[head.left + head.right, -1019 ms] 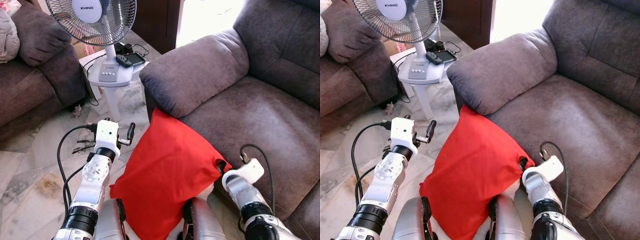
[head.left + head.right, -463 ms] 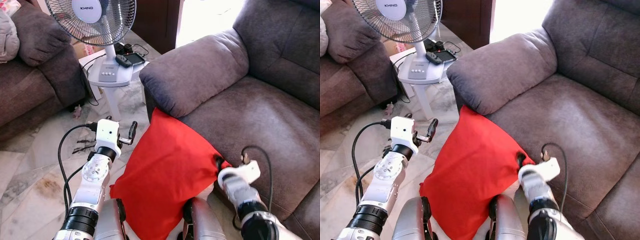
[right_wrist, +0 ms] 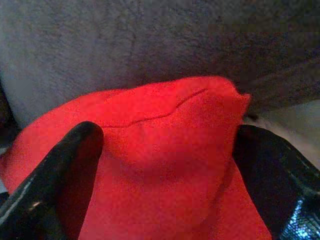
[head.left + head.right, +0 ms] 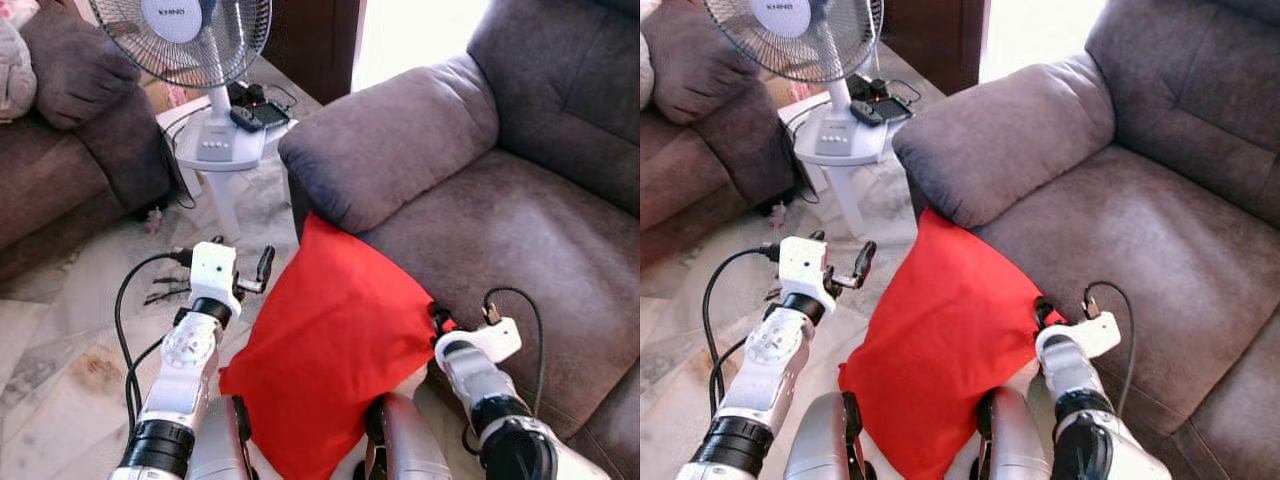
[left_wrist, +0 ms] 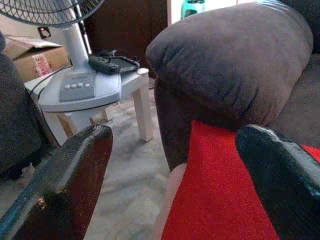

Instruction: Move the pillow to the sofa from floor

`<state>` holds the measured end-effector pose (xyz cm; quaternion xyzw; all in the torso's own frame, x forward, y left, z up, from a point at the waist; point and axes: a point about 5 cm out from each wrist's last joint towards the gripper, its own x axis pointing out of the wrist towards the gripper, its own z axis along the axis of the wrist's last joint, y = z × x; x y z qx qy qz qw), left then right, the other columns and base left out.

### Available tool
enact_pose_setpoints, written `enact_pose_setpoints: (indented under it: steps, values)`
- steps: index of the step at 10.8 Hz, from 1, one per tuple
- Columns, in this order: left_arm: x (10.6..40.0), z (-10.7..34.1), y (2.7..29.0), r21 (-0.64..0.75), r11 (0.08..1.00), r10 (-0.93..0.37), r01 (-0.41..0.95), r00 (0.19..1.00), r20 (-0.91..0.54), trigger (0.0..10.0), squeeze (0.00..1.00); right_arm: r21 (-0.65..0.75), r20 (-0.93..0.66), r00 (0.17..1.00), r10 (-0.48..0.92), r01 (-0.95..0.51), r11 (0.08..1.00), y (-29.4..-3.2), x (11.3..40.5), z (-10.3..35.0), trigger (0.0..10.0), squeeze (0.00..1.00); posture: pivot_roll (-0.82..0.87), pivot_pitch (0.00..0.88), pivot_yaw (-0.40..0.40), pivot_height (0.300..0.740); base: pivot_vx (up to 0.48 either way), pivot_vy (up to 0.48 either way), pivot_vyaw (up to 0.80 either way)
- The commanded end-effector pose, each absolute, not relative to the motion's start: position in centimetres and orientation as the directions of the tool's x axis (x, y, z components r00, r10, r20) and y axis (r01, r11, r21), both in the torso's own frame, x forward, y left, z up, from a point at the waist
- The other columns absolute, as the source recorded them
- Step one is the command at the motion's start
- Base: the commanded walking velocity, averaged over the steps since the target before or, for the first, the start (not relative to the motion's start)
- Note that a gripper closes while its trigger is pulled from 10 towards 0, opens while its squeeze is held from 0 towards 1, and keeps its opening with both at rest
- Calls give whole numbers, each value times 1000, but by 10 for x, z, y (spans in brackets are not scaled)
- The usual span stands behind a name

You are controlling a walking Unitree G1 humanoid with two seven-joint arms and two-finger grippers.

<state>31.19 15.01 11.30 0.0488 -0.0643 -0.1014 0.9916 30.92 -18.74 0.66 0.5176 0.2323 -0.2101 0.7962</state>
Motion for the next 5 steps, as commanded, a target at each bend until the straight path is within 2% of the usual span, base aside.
enact_pose_setpoints:
  steps: [1, 2, 4, 5]
  values:
    - [309, 114, 153, 122, 973, -208, 194, 972, 113, 10000, 0, 714, -604, 792, -94, 590, 378, -184, 308, 4, 10000, 0, 67, 146, -42, 586, 0, 0, 0]
    - [307, 113, 156, 124, 974, -201, 187, 973, 113, 10000, 0, 745, -570, 815, -104, 566, 352, -185, 312, 9, 10000, 0, 73, 149, -44, 586, 0, 0, 0]
    - [305, 112, 157, 126, 975, -199, 185, 974, 104, 10000, 0, 711, -589, 798, -129, 587, 387, -187, 312, 9, 10000, 0, 80, 155, -42, 586, 0, 0, 0]
    - [304, 112, 157, 127, 974, -201, 187, 974, 103, 10000, 0, 714, -584, 797, -152, 594, 371, -190, 312, 9, 10000, 0, 87, 158, -41, 586, 0, 0, 0]
